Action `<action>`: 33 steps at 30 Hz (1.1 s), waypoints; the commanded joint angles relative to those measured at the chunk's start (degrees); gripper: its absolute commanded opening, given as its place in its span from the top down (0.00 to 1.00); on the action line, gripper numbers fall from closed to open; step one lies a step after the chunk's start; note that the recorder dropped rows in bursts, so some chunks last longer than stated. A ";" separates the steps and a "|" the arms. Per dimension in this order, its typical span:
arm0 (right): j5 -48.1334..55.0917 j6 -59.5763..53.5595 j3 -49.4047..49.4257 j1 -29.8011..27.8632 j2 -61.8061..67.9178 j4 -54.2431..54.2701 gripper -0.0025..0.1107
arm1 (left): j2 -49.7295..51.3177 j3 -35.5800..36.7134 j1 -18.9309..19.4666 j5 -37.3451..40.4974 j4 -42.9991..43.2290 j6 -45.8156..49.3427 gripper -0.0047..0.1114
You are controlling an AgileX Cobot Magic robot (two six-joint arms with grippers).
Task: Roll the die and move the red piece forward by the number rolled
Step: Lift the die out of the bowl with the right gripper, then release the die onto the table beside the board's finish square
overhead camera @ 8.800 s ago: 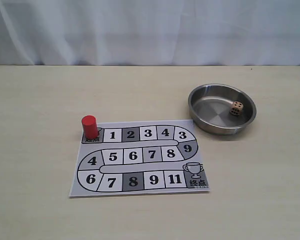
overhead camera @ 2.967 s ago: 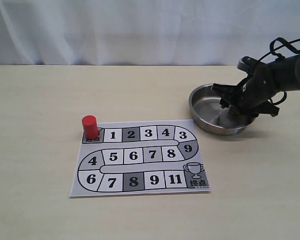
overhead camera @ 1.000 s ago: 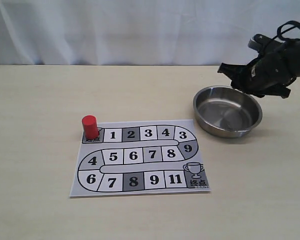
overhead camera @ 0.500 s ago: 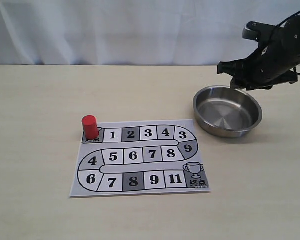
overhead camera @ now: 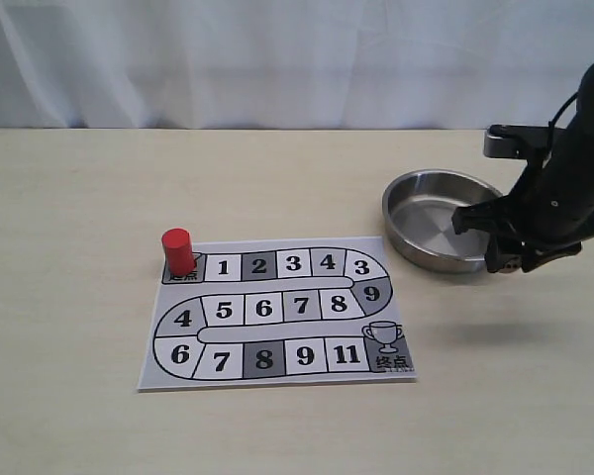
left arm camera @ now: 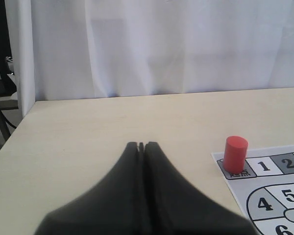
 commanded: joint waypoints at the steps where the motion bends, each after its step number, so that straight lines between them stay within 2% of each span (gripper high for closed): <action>1: -6.35 1.58 3.96 -0.15 -2.56 -1.57 0.94 | -0.17 0.09 0.00 -0.62 -0.18 0.20 0.96; 6: -4.67 0.61 4.32 -0.15 -2.22 1.21 0.94 | -0.17 0.09 0.00 -0.62 -0.18 0.20 0.96; 9: -3.24 -12.84 4.32 -0.15 -1.42 12.99 0.94 | -0.17 0.09 0.00 -0.62 -0.18 0.20 0.96; 11: -2.36 -22.70 4.32 -0.15 -0.77 25.51 0.90 | -0.17 0.09 0.00 -0.62 -0.18 0.20 0.96; 14: -2.59 -27.40 4.32 -0.15 -0.20 33.36 0.74 | -0.17 0.09 0.00 -0.62 -0.18 0.20 0.96; 19: -5.29 -25.71 4.32 -0.15 0.07 33.50 0.34 | -0.17 0.09 0.00 -0.62 -0.18 0.20 0.96; 21: -5.19 -25.97 4.32 -0.15 0.07 33.50 0.26 | -0.17 0.09 0.00 -0.62 -0.18 0.20 0.96; 33: -5.66 -25.97 4.32 -0.15 0.07 32.98 0.26 | -0.17 0.09 0.00 -0.62 -0.18 0.20 0.96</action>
